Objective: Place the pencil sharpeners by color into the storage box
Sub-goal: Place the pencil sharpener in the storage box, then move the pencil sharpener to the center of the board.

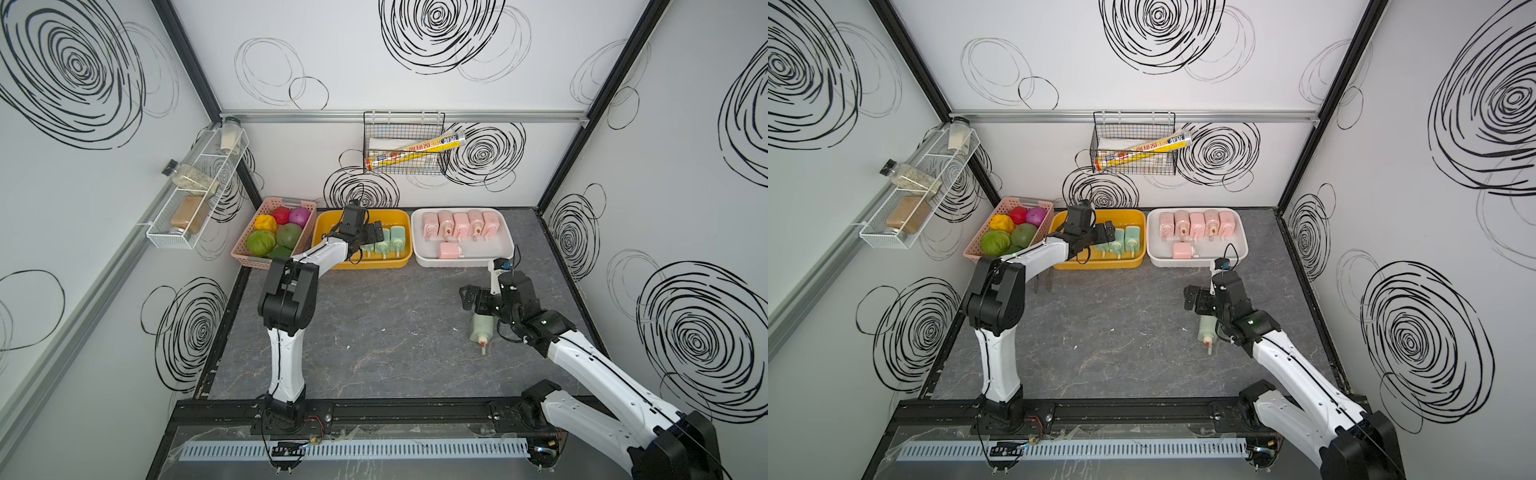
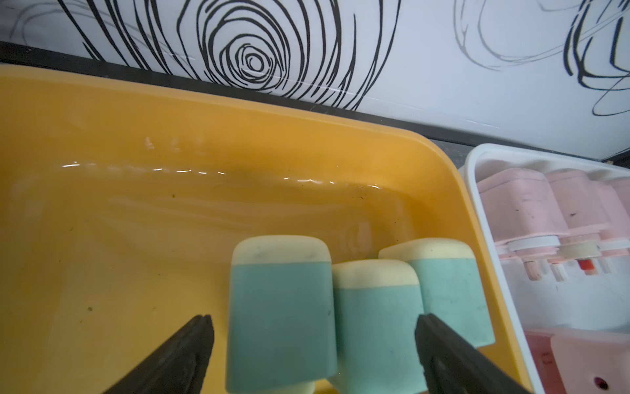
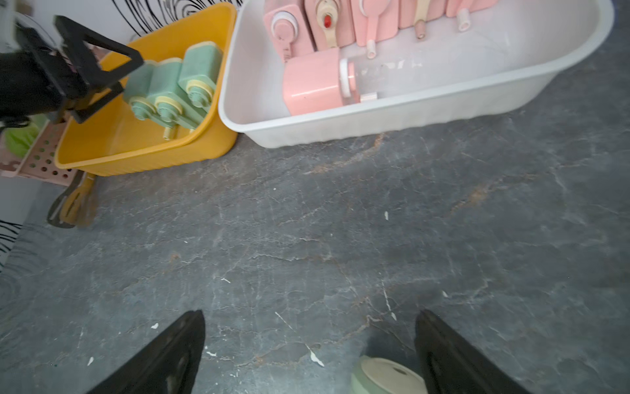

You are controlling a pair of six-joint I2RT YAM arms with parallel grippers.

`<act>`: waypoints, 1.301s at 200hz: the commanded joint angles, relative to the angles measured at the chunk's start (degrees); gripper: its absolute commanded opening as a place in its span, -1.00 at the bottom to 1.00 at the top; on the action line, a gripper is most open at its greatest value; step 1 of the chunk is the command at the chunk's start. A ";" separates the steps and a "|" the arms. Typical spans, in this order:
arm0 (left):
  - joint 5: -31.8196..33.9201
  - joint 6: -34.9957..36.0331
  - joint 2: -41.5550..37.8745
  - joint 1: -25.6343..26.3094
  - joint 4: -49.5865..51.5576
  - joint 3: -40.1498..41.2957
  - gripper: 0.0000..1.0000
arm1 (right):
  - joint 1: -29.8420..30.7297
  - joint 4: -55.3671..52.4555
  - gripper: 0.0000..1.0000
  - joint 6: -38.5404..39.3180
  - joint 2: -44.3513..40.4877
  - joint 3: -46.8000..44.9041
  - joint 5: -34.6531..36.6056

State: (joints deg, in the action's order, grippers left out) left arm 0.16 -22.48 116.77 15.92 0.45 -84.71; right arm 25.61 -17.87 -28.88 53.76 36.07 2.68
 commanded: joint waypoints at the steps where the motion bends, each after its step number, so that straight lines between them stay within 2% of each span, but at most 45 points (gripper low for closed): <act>1: 0.69 0.68 -5.21 0.62 -2.04 1.92 0.98 | -0.77 -6.22 0.99 0.68 1.08 3.30 0.22; 32: 2.10 1.45 -8.97 2.23 -2.74 4.02 0.98 | -1.37 -11.22 1.00 0.82 4.38 5.02 -1.41; 66: 2.91 1.40 -13.19 4.42 -2.98 6.07 0.98 | -1.71 -16.16 0.87 -1.26 6.67 6.90 0.76; 116: 5.09 0.56 -22.62 11.28 -6.56 16.35 0.99 | -2.35 -21.22 0.59 -3.00 10.14 8.83 1.67; 154: 7.50 -0.44 -29.44 17.25 -8.99 25.15 0.98 | -2.78 -26.69 0.61 -2.32 15.22 11.35 -0.45; 193: 10.55 -0.50 -33.76 20.57 -8.47 30.51 0.98 | -2.93 -27.66 0.46 -2.51 17.96 12.27 -0.50; 214: 10.84 -1.08 -35.35 21.38 -8.71 33.00 0.98 | -2.85 -27.67 0.28 -3.06 19.25 12.69 -0.24; 260: 12.25 -0.48 -36.49 23.28 -8.19 35.08 0.98 | -2.89 -26.17 0.29 -4.71 20.48 12.35 0.44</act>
State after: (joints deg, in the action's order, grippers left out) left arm 10.55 -23.11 81.95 37.91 -5.54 -50.68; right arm 23.00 -43.24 -32.25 73.32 47.51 2.50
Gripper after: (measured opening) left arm 0.992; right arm 0.641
